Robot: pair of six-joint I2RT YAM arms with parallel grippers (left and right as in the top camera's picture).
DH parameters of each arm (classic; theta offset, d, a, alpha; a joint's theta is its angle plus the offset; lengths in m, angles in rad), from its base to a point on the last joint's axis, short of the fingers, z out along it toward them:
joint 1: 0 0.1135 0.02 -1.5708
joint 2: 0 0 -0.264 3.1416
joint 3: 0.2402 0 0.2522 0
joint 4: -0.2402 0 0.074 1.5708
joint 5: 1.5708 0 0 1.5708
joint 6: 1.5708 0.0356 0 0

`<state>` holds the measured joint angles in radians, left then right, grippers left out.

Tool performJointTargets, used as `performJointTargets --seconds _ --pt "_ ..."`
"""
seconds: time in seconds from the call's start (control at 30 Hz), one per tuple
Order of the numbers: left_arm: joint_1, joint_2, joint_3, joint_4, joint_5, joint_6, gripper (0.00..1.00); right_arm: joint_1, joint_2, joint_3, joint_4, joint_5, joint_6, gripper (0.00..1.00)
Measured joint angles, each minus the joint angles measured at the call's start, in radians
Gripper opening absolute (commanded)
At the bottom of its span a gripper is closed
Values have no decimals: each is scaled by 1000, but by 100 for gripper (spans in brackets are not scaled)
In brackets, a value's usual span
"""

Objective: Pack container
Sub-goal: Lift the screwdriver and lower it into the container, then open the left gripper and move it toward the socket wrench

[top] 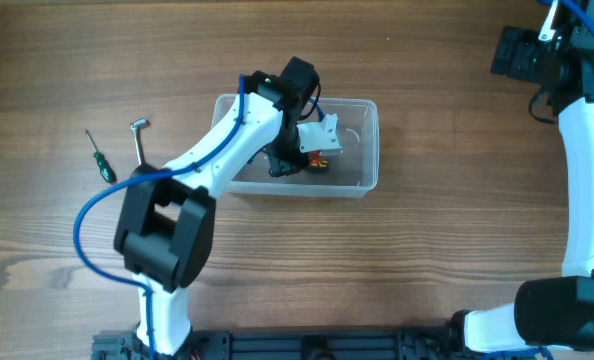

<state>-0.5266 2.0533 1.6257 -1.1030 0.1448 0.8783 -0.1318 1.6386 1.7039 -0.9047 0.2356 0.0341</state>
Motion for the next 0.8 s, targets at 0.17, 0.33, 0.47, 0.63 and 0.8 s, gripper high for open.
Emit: performJointTargets --seconds 0.17,0.33,0.47,0.63,0.8 --pt "23 39 0 29 -18 13 31 0 0 0 0 0 0 100" --pt "32 40 0 37 -22 18 37 0 0 0 0 0 0 100" --pt "32 40 0 42 -22 18 35 0 0 0 0 0 0 100" --pt "34 33 6 40 -24 13 35 0 0 0 0 0 0 100" --pt "80 -29 131 42 -24 -120 35 0 0 0 0 0 0 100"
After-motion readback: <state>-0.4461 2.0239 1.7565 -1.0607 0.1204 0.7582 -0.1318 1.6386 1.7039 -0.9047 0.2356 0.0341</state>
